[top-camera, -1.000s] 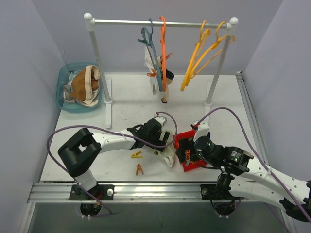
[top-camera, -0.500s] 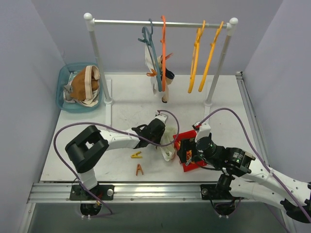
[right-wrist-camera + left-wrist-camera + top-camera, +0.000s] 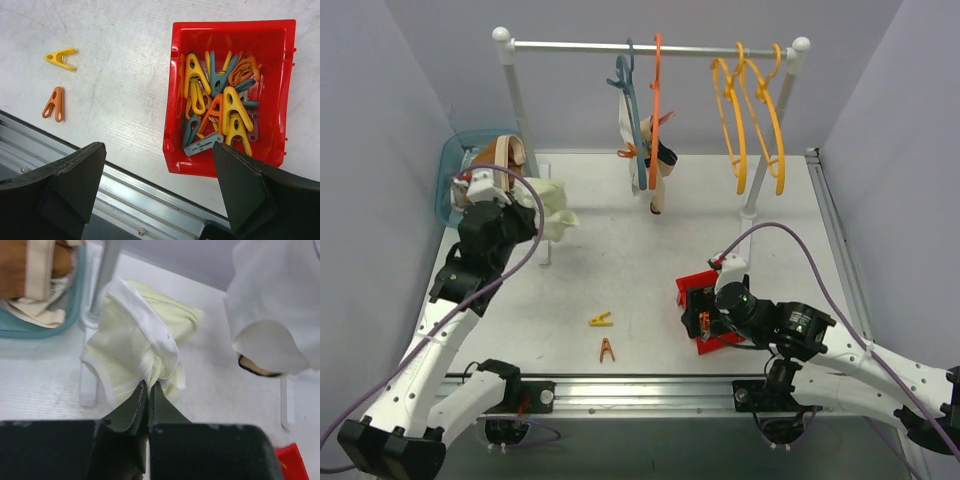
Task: Remove the underwear clipped to the hanger
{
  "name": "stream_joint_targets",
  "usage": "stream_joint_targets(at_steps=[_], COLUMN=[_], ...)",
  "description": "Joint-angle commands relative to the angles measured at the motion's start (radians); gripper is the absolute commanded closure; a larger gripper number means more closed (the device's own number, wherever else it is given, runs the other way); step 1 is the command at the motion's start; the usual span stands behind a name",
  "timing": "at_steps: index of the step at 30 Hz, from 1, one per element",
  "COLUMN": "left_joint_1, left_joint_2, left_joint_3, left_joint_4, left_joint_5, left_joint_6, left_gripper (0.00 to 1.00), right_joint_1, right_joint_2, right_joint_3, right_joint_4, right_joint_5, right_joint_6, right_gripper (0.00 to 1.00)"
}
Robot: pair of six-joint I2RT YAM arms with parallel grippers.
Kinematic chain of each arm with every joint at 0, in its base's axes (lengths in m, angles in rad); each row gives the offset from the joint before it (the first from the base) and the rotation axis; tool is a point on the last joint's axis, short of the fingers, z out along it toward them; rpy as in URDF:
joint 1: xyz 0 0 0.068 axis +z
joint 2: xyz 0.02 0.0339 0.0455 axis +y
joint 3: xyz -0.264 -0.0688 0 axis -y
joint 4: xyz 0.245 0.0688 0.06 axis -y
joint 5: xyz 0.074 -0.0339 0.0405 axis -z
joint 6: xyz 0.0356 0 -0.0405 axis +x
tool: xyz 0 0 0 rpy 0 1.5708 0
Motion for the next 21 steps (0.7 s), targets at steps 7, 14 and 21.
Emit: stream_joint_targets(at_steps=[7, 14, 21], left_joint_1=[0.465, 0.561, 0.642], left_joint_2=[0.153, 0.379, 0.613], left_joint_3=[0.122, 0.240, 0.376], left_joint_4=[0.063, 0.362, 0.422], left_joint_5=[0.185, 0.150, 0.179], left_joint_6=[-0.024, 0.007, -0.001], left_gripper=[0.97, 0.97, 0.51], right_joint_1=[0.009, 0.011, 0.043], right_joint_2=[0.052, 0.127, 0.309], right_joint_3=[0.023, -0.012, 0.012], right_joint_4=[0.072, 0.146, 0.258], right_joint_5=[-0.056, -0.128, -0.193], right_joint_6=[-0.027, -0.031, -0.036], right_gripper=[0.09, 0.09, 0.10])
